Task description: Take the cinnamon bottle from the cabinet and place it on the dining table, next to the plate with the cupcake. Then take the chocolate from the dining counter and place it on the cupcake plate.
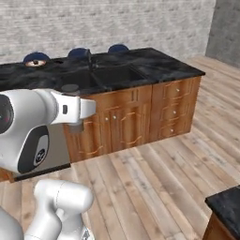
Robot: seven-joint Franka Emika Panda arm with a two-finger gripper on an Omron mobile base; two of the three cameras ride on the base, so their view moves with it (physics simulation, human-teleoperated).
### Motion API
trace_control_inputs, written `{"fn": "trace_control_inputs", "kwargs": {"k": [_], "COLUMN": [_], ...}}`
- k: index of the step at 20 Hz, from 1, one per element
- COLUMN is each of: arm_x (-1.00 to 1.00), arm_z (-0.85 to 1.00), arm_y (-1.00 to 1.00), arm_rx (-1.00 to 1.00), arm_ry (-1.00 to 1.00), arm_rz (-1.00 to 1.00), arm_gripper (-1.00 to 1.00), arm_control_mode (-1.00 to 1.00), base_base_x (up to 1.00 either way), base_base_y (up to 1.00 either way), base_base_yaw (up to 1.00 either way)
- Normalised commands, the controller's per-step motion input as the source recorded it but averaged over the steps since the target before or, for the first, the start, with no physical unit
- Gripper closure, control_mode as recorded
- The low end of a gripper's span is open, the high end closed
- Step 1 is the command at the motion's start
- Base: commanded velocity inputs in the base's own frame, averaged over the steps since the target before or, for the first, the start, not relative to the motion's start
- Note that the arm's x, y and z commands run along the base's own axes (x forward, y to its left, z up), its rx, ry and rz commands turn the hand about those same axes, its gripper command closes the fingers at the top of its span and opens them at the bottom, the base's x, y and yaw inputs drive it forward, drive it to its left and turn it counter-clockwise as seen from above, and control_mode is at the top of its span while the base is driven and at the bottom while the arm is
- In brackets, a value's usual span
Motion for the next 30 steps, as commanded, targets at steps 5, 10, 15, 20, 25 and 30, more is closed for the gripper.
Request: {"fn": "trace_control_inputs", "kwargs": {"k": [5,10,15,20,25,30], "arm_x": [0.0,0.0,0.0,0.0,0.0,0.0], "arm_z": [0.0,0.0,0.0,0.0,0.0,0.0], "arm_y": [0.0,0.0,0.0,0.0,0.0,0.0], "arm_rx": [0.0,0.0,0.0,0.0,0.0,0.0], "arm_ry": [0.0,0.0,0.0,0.0,0.0,0.0], "arm_rz": [0.0,0.0,0.0,0.0,0.0,0.0], "arm_gripper": [1.0,1.0,1.0,1.0,1.0,1.0], "arm_control_mode": [1.0,1.0,1.0,1.0,1.0,1.0], "base_base_x": [1.0,1.0,1.0,1.0,1.0,1.0], "base_base_y": [0.0,-0.05,-0.17,-0.22,-0.15,-0.14], "base_base_yaw": [0.04,-0.18,-0.41,-0.45,-0.4,-0.35]}}
